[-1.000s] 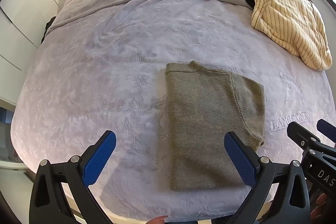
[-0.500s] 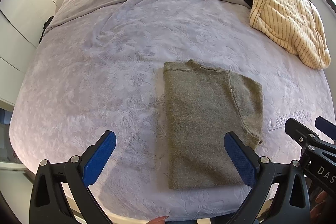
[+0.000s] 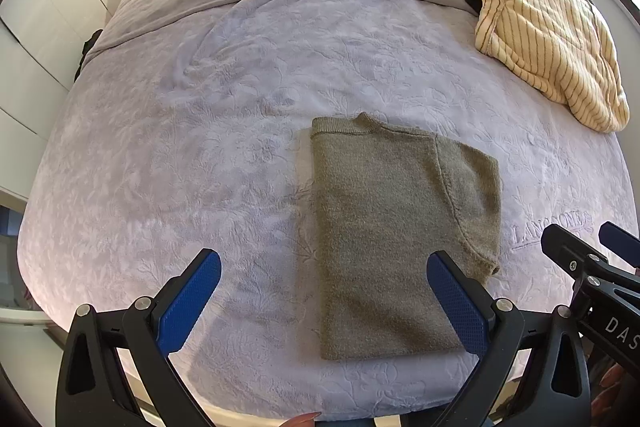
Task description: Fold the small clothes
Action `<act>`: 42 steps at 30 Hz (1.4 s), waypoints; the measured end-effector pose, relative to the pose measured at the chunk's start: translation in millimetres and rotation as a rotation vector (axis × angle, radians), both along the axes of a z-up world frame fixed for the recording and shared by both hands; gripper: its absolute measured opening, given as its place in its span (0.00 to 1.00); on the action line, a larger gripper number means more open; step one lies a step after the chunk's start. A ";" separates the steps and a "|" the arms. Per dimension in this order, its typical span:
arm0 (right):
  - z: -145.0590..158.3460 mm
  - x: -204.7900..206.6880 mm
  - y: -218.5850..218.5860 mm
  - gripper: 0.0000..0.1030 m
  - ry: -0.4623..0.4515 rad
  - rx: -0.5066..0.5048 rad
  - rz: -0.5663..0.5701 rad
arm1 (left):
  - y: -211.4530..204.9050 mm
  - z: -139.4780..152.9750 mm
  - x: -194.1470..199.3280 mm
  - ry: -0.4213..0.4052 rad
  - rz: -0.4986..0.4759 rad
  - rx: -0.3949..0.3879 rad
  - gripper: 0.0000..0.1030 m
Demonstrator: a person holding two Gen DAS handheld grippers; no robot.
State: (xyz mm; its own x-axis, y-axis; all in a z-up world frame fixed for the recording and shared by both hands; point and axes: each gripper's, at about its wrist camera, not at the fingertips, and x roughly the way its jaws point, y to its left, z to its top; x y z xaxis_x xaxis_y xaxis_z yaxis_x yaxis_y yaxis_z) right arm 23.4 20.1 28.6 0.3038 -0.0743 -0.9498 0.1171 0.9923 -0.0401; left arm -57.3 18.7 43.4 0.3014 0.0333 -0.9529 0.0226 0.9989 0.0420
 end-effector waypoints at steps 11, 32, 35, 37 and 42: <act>-0.8 -0.3 0.7 0.83 0.001 0.002 -0.002 | 1.6 -1.5 0.9 0.007 0.002 -0.001 1.00; -2.3 -2.5 2.9 0.83 0.004 0.006 -0.008 | 2.3 -2.9 1.0 0.008 0.006 0.006 1.00; -3.6 -5.3 4.6 0.83 0.003 0.010 -0.015 | 1.8 -2.5 0.4 0.006 0.010 0.004 1.00; -3.4 -5.0 4.0 0.83 0.003 0.009 -0.014 | 2.3 -2.9 0.8 0.005 0.010 0.002 1.00; -3.6 -5.0 3.8 0.83 0.004 0.011 -0.016 | 8.2 -3.7 2.3 -0.004 0.000 0.010 1.00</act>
